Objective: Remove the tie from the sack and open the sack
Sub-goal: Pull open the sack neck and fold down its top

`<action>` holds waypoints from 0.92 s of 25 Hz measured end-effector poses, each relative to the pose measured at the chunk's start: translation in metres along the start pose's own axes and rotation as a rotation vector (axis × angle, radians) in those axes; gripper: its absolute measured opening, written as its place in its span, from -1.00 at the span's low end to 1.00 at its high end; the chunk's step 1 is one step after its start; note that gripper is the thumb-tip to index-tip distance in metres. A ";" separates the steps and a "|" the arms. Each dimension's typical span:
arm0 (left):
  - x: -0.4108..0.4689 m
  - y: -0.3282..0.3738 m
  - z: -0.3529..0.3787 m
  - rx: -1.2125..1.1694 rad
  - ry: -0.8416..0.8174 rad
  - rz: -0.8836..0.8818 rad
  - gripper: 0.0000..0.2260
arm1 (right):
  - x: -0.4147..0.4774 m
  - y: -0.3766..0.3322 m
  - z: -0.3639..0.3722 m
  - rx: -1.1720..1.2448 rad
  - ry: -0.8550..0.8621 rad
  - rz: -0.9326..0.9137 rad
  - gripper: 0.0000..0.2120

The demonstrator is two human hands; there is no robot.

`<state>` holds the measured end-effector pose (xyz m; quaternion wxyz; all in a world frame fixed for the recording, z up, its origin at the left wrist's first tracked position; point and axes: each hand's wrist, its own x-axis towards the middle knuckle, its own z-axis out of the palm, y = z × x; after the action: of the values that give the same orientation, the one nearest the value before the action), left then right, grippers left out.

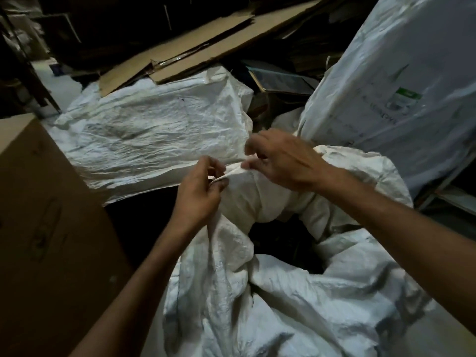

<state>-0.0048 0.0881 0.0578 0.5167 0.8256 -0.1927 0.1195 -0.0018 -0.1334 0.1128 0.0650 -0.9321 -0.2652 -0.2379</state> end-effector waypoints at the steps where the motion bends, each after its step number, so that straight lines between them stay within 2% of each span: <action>1: 0.004 -0.003 -0.001 -0.096 -0.023 -0.063 -0.77 | -0.006 -0.005 0.008 -0.061 -0.023 -0.125 -0.70; 3: 0.012 -0.011 -0.010 -0.179 -0.016 -0.041 -0.70 | -0.019 -0.005 0.027 -0.265 -0.074 -0.287 -0.67; 5: 0.012 -0.013 -0.017 -0.101 0.033 0.117 -0.70 | -0.026 0.004 0.037 -0.329 -0.019 -0.262 -0.72; 6: 0.009 -0.011 -0.020 0.048 0.065 0.222 -0.74 | -0.025 0.007 0.039 -0.334 0.045 -0.239 -0.75; 8: -0.001 -0.003 -0.015 0.570 0.011 0.342 -0.70 | -0.019 0.006 0.041 -0.321 0.111 -0.230 -0.74; 9: -0.009 0.002 -0.006 0.810 -0.069 0.278 -0.64 | -0.017 0.002 0.041 -0.296 0.107 -0.227 -0.70; 10: -0.018 0.007 0.007 0.974 -0.167 0.151 -0.48 | -0.014 -0.002 0.040 -0.243 0.076 -0.191 -0.65; 12: -0.034 0.007 0.026 1.027 -0.280 -0.073 -0.12 | -0.007 -0.010 0.033 -0.070 0.013 -0.037 -0.58; 13: -0.036 0.000 0.027 0.964 -0.272 -0.109 -0.10 | -0.003 -0.010 0.029 0.031 -0.035 0.080 -0.61; 15: -0.025 -0.023 0.009 0.757 -0.241 -0.042 -0.19 | 0.006 0.003 0.017 0.238 -0.149 0.273 -0.71; 17: -0.006 -0.032 -0.012 0.416 -0.319 0.027 -0.25 | 0.012 0.013 0.006 0.206 -0.145 0.340 -0.70; 18: 0.007 -0.029 -0.020 0.205 -0.341 0.019 -0.34 | 0.013 0.014 0.003 0.049 -0.042 0.288 -0.71; 20: 0.031 -0.021 -0.028 -0.140 -0.308 -0.101 -0.54 | 0.007 0.004 0.009 -0.202 0.183 0.059 -0.72; 21: 0.042 -0.021 -0.033 -0.251 -0.276 -0.194 -0.57 | -0.001 -0.002 0.018 -0.227 0.219 -0.064 -0.68; 23: 0.058 -0.032 -0.040 -0.489 -0.338 -0.365 -0.64 | -0.016 -0.013 0.033 -0.176 0.116 -0.172 -0.50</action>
<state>0.0619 0.1250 0.0721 0.6728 0.7064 -0.1476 -0.1631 -0.0073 -0.1215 0.0758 -0.0222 -0.8927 -0.3180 -0.3184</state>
